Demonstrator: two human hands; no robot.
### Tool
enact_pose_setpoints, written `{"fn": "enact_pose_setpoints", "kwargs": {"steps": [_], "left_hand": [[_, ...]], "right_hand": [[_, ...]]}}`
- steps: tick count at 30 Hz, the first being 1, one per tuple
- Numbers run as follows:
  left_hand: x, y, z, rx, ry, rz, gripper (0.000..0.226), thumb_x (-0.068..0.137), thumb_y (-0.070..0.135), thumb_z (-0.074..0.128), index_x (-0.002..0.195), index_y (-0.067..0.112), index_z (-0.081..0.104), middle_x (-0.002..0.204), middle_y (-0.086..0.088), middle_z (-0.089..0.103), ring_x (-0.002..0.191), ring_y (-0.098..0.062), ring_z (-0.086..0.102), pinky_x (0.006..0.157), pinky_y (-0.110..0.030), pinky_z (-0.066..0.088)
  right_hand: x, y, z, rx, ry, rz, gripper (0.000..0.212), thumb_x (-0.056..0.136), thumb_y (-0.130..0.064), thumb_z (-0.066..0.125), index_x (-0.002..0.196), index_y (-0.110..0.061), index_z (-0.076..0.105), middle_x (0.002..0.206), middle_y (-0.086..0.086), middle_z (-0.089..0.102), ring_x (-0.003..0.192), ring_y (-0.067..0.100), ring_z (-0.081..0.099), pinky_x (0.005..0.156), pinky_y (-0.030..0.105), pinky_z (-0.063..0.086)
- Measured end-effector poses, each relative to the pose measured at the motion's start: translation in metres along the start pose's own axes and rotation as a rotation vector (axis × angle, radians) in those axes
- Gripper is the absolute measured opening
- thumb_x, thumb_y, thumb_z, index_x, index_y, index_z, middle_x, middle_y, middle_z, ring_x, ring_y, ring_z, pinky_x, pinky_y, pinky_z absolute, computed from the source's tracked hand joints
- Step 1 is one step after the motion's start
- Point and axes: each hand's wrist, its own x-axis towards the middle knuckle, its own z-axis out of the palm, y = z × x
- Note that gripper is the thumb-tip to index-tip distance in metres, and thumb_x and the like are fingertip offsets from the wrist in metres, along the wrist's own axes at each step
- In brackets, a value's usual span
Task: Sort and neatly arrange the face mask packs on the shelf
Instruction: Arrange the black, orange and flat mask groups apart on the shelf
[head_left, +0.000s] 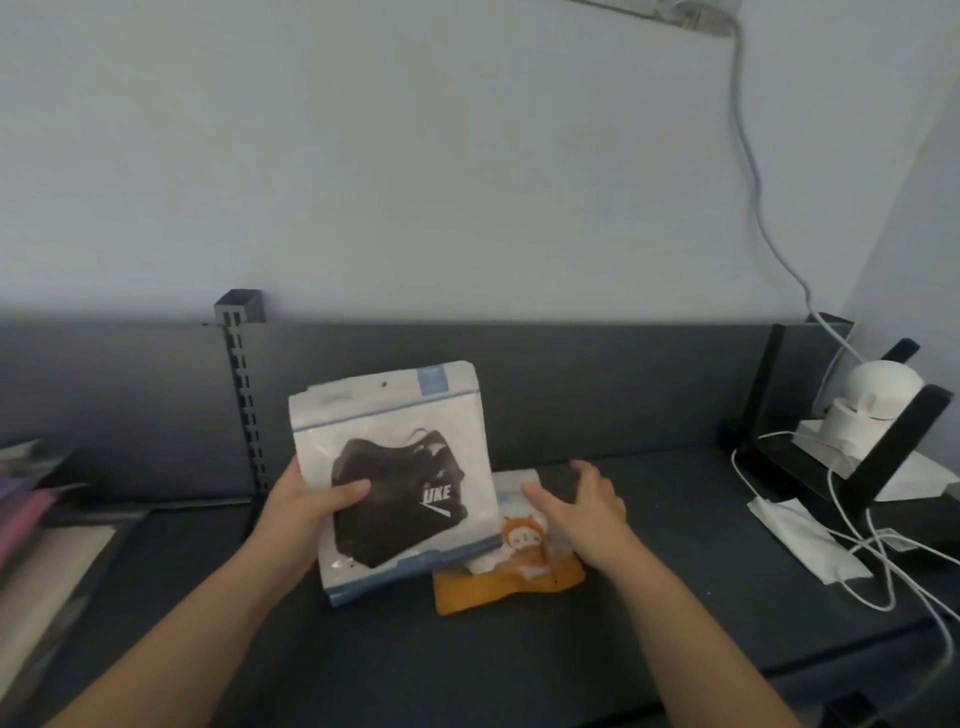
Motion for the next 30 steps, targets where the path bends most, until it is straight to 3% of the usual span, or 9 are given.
{"fn": "enact_pose_setpoints", "kwargs": {"steps": [2,4,9,11,13,18,23,25,30], "left_hand": [[-0.004,0.009,-0.019,0.031,0.018,0.057,0.057,0.073,-0.016,0.065,0.117,0.020,0.062,0.110,-0.008,0.075,0.104,-0.029,0.070,0.087,-0.044,0.059],[-0.010,0.010,-0.033,0.088,0.005,0.084,0.062,0.067,-0.012,0.072,0.118,0.020,0.061,0.111,-0.006,0.075,0.104,-0.026,0.070,0.083,-0.037,0.061],[-0.021,0.008,-0.048,0.089,-0.069,0.052,0.076,0.062,-0.005,0.080,0.129,0.020,0.055,0.117,-0.006,0.073,0.106,-0.025,0.071,0.077,-0.032,0.062],[-0.024,0.010,-0.053,0.103,-0.032,0.076,0.072,0.065,-0.006,0.080,0.128,0.019,0.056,0.116,-0.007,0.074,0.106,-0.026,0.071,0.081,-0.035,0.061],[-0.025,0.014,-0.062,0.095,0.027,0.102,0.065,0.072,-0.012,0.075,0.127,0.017,0.057,0.116,-0.009,0.074,0.107,-0.027,0.070,0.084,-0.036,0.060],[-0.026,0.025,-0.092,-0.040,0.151,0.134,0.064,0.069,0.004,0.080,0.128,0.010,0.058,0.121,-0.014,0.070,0.111,-0.035,0.067,0.088,-0.045,0.057],[-0.038,0.065,-0.113,-0.111,0.278,0.175,0.032,0.086,-0.005,0.063,0.114,0.009,0.065,0.115,-0.015,0.073,0.102,-0.029,0.071,0.083,-0.037,0.061],[-0.044,0.094,-0.133,-0.090,0.325,0.219,0.029,0.087,-0.003,0.063,0.112,0.010,0.066,0.114,-0.015,0.073,0.098,-0.028,0.072,0.082,-0.038,0.061],[-0.077,0.191,-0.212,-0.020,0.390,0.330,0.028,0.091,0.003,0.060,0.118,0.007,0.065,0.113,-0.015,0.072,0.095,-0.026,0.073,0.084,-0.042,0.060]], "right_hand": [[-0.002,0.002,0.008,-0.265,-0.103,0.099,0.108,0.076,-0.073,0.063,0.157,-0.020,0.014,0.160,0.009,0.022,0.146,0.034,0.022,0.114,0.051,0.026],[-0.004,0.000,0.019,-0.398,-0.163,0.085,0.113,0.072,-0.069,0.069,0.157,-0.024,0.010,0.158,0.008,0.024,0.144,0.034,0.023,0.113,0.051,0.025],[0.004,-0.004,0.036,0.021,-0.150,0.092,0.117,0.064,-0.033,0.089,0.153,-0.030,0.014,0.146,0.004,0.042,0.129,0.029,0.047,0.103,0.043,0.043],[0.003,-0.010,0.032,0.240,-0.106,0.066,0.101,0.071,-0.015,0.086,0.151,-0.023,0.025,0.137,0.006,0.053,0.117,0.026,0.058,0.093,0.039,0.052],[0.000,-0.013,0.025,0.387,-0.042,-0.031,0.069,0.077,-0.006,0.079,0.135,-0.023,0.048,0.123,0.004,0.064,0.105,0.022,0.066,0.085,0.044,0.059],[-0.015,-0.031,0.016,0.659,0.072,-0.217,0.025,0.094,-0.012,0.065,0.111,-0.029,0.065,0.108,-0.005,0.073,0.097,0.016,0.071,0.069,0.032,0.058],[-0.029,-0.072,0.030,0.806,0.087,-0.225,0.019,0.097,-0.010,0.061,0.106,-0.025,0.069,0.099,-0.003,0.077,0.088,0.016,0.075,0.063,0.033,0.060],[-0.037,-0.097,0.041,0.878,0.067,-0.240,0.019,0.096,-0.010,0.061,0.107,-0.025,0.068,0.100,-0.002,0.077,0.091,0.020,0.075,0.068,0.039,0.061],[-0.068,-0.181,0.094,0.981,-0.101,-0.305,0.021,0.097,-0.009,0.059,0.113,-0.022,0.064,0.104,-0.002,0.076,0.090,0.018,0.075,0.064,0.034,0.062]]}}
